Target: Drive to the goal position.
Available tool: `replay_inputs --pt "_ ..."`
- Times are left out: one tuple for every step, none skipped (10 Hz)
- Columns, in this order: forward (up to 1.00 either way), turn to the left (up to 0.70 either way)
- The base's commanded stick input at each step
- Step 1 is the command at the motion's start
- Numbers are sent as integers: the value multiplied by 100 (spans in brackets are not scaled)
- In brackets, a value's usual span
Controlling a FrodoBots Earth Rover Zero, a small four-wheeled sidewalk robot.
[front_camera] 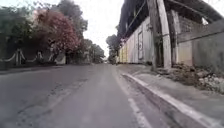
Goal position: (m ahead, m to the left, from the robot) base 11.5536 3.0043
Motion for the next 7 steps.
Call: replay_inputs --pt "100 8" --pt "100 29" --pt "100 40" --pt "100 22" --pt "100 0" --pt "100 0" --pt "100 0"
